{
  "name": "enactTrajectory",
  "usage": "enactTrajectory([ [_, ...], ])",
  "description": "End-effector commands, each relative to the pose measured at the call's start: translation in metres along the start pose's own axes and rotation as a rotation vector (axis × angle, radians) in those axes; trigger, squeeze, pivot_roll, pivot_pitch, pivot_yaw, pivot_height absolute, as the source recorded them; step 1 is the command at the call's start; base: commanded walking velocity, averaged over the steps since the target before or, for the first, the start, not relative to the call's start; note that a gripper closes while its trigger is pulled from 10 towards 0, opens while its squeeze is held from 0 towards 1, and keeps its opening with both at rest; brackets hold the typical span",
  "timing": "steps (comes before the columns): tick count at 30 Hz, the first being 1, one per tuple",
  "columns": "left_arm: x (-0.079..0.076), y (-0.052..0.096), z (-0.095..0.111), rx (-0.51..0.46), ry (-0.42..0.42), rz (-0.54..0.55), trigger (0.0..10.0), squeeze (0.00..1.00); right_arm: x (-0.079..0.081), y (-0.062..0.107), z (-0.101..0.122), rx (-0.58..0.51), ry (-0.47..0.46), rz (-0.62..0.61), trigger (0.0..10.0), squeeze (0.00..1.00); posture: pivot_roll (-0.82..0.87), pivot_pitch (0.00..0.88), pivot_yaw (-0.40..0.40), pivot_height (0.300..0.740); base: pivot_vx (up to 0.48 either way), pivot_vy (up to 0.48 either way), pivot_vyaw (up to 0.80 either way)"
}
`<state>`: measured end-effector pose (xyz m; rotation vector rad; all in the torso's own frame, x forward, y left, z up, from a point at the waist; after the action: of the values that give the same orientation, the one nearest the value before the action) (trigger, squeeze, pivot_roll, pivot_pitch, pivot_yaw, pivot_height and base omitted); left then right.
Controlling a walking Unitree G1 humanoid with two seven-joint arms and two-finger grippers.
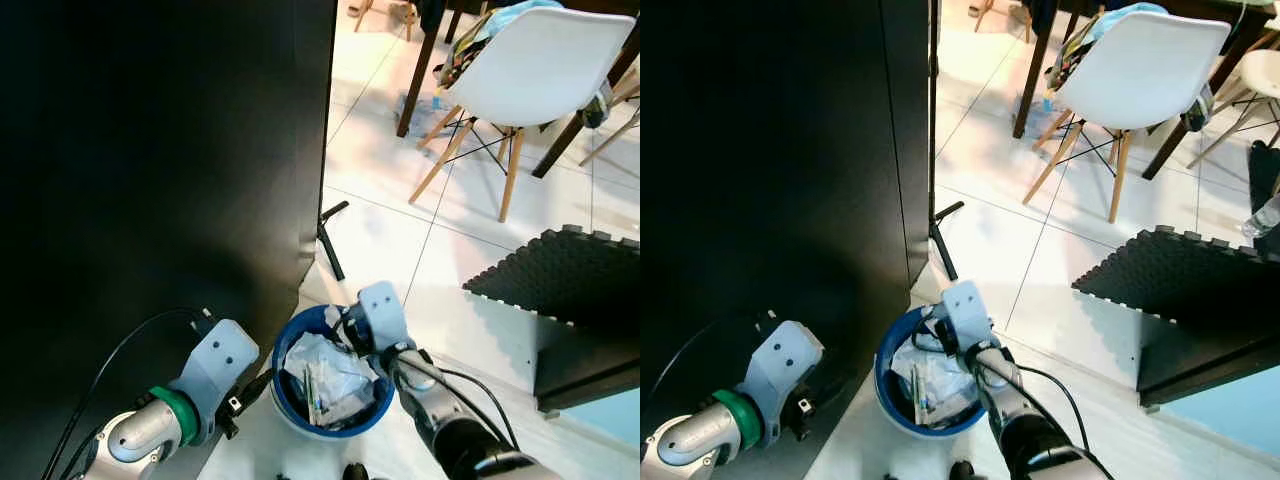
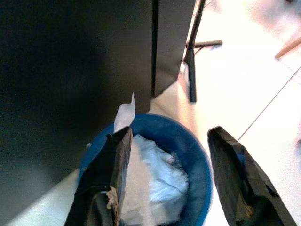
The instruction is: Clean up the room
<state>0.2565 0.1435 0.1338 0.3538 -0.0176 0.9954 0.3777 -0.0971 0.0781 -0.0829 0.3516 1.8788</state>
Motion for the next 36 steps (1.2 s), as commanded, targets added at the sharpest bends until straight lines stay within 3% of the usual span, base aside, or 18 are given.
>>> enactTrajectory([
  [1, -0.004, -0.001, -0.009, 0.024, 0.018, -0.009, 10.0, 0.0, 0.013, 0.003, -0.017, 0.086, -0.124, 0.091, 10.0, 0.0, 0.06, 0.18, 0.082, 0.715, 0.0, 0.0, 0.0],
  [3, -0.004, -0.003, -0.009, 0.021, 0.017, -0.007, 10.0, 0.0, 0.005, 0.001, -0.017, 0.122, -0.315, 0.038, 10.0, 0.0, 0.06, 0.178, 0.08, 0.715, 0.0, 0.0, 0.0],
  [5, -0.005, -0.003, -0.009, 0.019, 0.018, -0.006, 10.0, 0.0, -0.001, 0.001, -0.018, 0.132, -0.357, -0.002, 10.0, 0.0, 0.06, 0.18, 0.078, 0.715, 0.0, 0.0, 0.0],
  [7, -0.005, -0.004, -0.009, 0.017, 0.018, -0.005, 10.0, 0.0, -0.008, -0.001, -0.015, 0.123, -0.64, -0.041, 10.0, 0.0, 0.06, 0.18, 0.078, 0.715, 0.0, 0.0, 0.0],
  [17, -0.006, -0.005, -0.011, 0.019, 0.017, -0.01, 10.0, 0.0, -0.021, -0.002, -0.008, 0.05, -0.994, -0.095, 10.0, 0.0, 0.06, 0.19, 0.084, 0.715, 0.0, 0.0, 0.0],
  [20, -0.006, -0.005, -0.011, 0.019, 0.016, -0.008, 10.0, 0.0, -0.022, -0.003, -0.005, 0.031, -1.027, -0.08, 10.0, 0.0, 0.06, 0.192, 0.083, 0.715, 0.0, 0.0, 0.0],
  [21, -0.006, -0.005, -0.011, 0.019, 0.016, -0.008, 10.0, 0.0, -0.024, -0.003, -0.005, 0.063, -0.755, -0.093, 10.0, 0.0, 0.06, 0.194, 0.084, 0.715, 0.0, 0.0, 0.0],
  [22, -0.006, -0.005, -0.011, 0.019, 0.016, -0.008, 10.0, 0.0, -0.024, -0.003, -0.005, 0.063, -0.755, -0.093, 10.0, 0.0, 0.06, 0.194, 0.084, 0.715, 0.0, 0.0, 0.0],
  [23, -0.006, -0.005, -0.012, 0.02, 0.016, -0.009, 10.0, 0.0, -0.018, -0.003, -0.002, 0.11, -0.018, -0.056, 10.0, 0.0, 0.06, 0.195, 0.086, 0.715, 0.0, 0.0, 0.0],
  [24, -0.006, -0.005, -0.012, 0.02, 0.016, -0.009, 10.0, 0.0, -0.018, -0.003, -0.002, 0.11, -0.018, -0.056, 10.0, 0.0, 0.06, 0.195, 0.086, 0.715, 0.0, 0.0, 0.0],
  [25, -0.007, -0.005, -0.012, 0.02, 0.016, -0.009, 10.0, 0.0, -0.008, -0.003, -0.001, 0.094, 0.346, -0.008, 10.0, 0.0, 0.06, 0.195, 0.086, 0.715, 0.0, 0.0, 0.0],
  [26, -0.007, -0.005, -0.012, 0.02, 0.017, -0.01, 10.0, 0.0, -0.002, -0.001, -0.006, 0.087, 0.507, 0.042, 10.0, 0.0, 0.06, 0.197, 0.086, 0.715, 0.0, 0.0, 0.0],
  [31, -0.007, -0.005, -0.012, 0.02, 0.015, -0.011, 10.0, 0.0, -0.008, 0.003, -0.015, 0.126, 0.633, 0.033, 10.0, 0.0, 0.06, 0.198, 0.087, 0.715, 0.0, 0.0, 0.0],
  [32, -0.007, -0.005, -0.011, 0.02, 0.014, -0.011, 10.0, 0.0, -0.011, 0.003, -0.017, 0.163, 0.358, 0.005, 10.0, 0.0, 0.06, 0.199, 0.086, 0.715, 0.0, 0.0, 0.0],
  [33, -0.007, -0.005, -0.011, 0.02, 0.014, -0.01, 10.0, 0.0, -0.018, 0.002, -0.017, 0.181, -0.049, -0.047, 10.0, 0.0, 0.06, 0.2, 0.086, 0.715, 0.0, 0.0, 0.0],
  [34, -0.007, -0.005, -0.011, 0.02, 0.014, -0.01, 10.0, 0.0, -0.018, 0.002, -0.017, 0.181, -0.049, -0.047, 10.0, 0.0, 0.06, 0.2, 0.086, 0.715, 0.0, 0.0, 0.0],
  [35, -0.007, -0.005, -0.011, 0.02, 0.014, -0.01, 10.0, 0.0, -0.02, 0.001, -0.017, 0.163, -0.347, -0.069, 10.0, 0.0, 0.06, 0.2, 0.086, 0.715, 0.0, 0.0, 0.0],
  [36, -0.007, -0.005, -0.011, 0.02, 0.014, -0.01, 10.0, 0.0, -0.02, 0.001, -0.017, 0.163, -0.347, -0.069, 10.0, 0.0, 0.06, 0.2, 0.086, 0.715, 0.0, 0.0, 0.0],
])
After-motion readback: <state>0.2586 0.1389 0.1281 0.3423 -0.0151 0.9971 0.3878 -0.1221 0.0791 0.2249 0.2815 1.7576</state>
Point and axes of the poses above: a point about 5 cm out from each wrist's last joint towards the gripper, its own y axis pointing back from the gripper into the wrist, its own z axis along the axis of the wrist's last joint, x = y × z, the point moved 2 cm from there along -y, pointing out of the wrist towards the gripper, and after that the axes turned 10 degrees about y, right-handed, at the moved point
